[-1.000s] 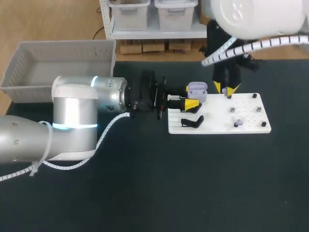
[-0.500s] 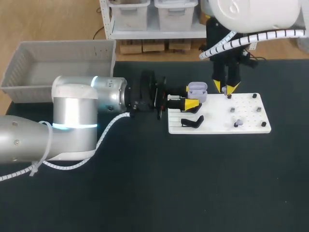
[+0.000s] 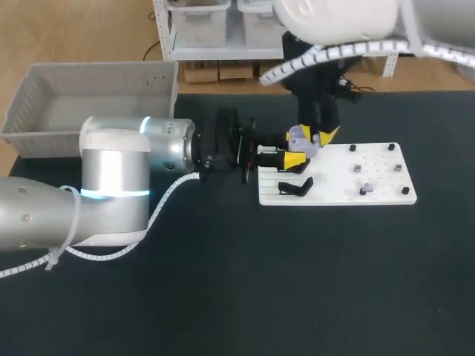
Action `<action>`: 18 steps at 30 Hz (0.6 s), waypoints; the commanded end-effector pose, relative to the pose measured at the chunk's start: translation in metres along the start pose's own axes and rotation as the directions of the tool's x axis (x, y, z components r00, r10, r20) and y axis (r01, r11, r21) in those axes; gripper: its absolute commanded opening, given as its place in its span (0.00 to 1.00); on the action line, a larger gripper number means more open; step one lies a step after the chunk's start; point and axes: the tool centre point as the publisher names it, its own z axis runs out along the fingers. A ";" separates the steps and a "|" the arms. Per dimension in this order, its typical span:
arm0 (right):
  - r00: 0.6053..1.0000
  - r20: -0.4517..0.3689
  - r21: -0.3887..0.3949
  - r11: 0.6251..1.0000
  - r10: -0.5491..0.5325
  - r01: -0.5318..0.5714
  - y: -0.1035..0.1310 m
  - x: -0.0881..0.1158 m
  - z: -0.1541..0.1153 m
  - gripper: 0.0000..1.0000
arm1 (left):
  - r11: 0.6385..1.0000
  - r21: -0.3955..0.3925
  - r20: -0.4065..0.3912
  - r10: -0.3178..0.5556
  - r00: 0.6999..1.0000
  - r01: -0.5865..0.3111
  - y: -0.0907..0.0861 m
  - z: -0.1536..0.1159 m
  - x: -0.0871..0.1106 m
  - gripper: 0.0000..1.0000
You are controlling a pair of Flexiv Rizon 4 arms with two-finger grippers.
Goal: Pick up each earbud case from the left stands, insert the matching earbuds, close the lid, and place the case in the box.
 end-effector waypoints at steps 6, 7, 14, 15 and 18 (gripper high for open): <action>0.999 -0.014 0.069 0.996 0.050 -0.049 0.008 -0.005 -0.005 0.00 | 1.000 -0.006 0.001 0.003 1.000 -0.003 -0.002 0.000 0.000 0.00; 0.999 -0.013 0.070 0.996 0.049 -0.048 0.008 -0.005 -0.005 0.00 | 1.000 -0.006 0.001 0.003 1.000 -0.003 -0.002 0.000 0.000 0.00; 1.000 0.005 0.030 0.999 0.026 -0.026 0.013 -0.004 -0.003 0.00 | 1.000 -0.006 0.001 0.003 1.000 -0.003 -0.002 0.000 0.000 0.00; 1.000 0.006 0.026 0.999 0.025 -0.025 0.013 -0.004 -0.003 0.00 | 1.000 -0.006 0.001 0.003 1.000 -0.003 -0.002 0.000 0.000 0.00; 1.000 0.016 0.014 1.000 0.011 -0.011 0.015 -0.005 0.000 0.00 | 1.000 -0.006 0.001 0.003 1.000 -0.003 -0.002 0.000 0.000 0.00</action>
